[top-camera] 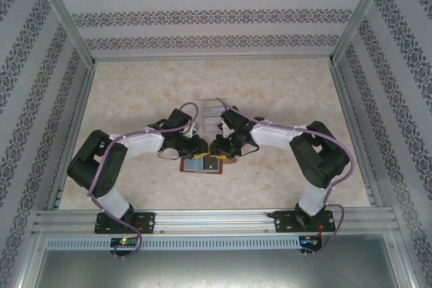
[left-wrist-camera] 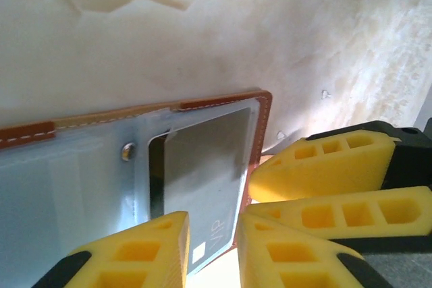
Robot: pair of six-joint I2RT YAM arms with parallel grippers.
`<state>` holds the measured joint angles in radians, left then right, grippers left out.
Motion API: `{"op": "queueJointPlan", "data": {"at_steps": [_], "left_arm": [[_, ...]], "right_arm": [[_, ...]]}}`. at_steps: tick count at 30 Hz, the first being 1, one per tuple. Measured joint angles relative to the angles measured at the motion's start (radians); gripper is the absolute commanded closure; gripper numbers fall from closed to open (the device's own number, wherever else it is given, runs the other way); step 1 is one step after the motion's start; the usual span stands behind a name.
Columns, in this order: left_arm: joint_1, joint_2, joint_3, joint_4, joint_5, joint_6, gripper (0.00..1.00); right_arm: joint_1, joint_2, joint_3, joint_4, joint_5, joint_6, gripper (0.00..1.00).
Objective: Take the credit cards out of the card holder
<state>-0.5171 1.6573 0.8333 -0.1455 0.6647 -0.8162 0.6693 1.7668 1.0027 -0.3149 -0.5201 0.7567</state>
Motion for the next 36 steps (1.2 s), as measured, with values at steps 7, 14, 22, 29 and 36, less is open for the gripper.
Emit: {"op": "queueJointPlan", "data": {"at_steps": [7,14,22,29,36], "left_arm": [[-0.002,-0.003,-0.005,0.002,0.002,-0.008,0.84],[-0.027,-0.003,-0.006,0.002,0.006,-0.013,0.85],[-0.032,-0.003,-0.028,0.001,0.01,-0.016,0.85],[-0.032,-0.003,-0.045,-0.002,0.009,-0.016,0.86],[-0.033,-0.003,-0.059,-0.003,0.009,-0.016,0.86]], "right_arm": [[0.0,-0.02,-0.018,0.01,0.009,0.004,0.77],[-0.003,-0.019,-0.033,0.012,0.015,0.006,0.77],[-0.006,-0.003,-0.034,0.02,0.015,0.006,0.76],[-0.006,0.006,-0.034,0.026,0.014,0.006,0.75],[-0.006,0.006,-0.034,0.029,0.015,0.006,0.75]]}}
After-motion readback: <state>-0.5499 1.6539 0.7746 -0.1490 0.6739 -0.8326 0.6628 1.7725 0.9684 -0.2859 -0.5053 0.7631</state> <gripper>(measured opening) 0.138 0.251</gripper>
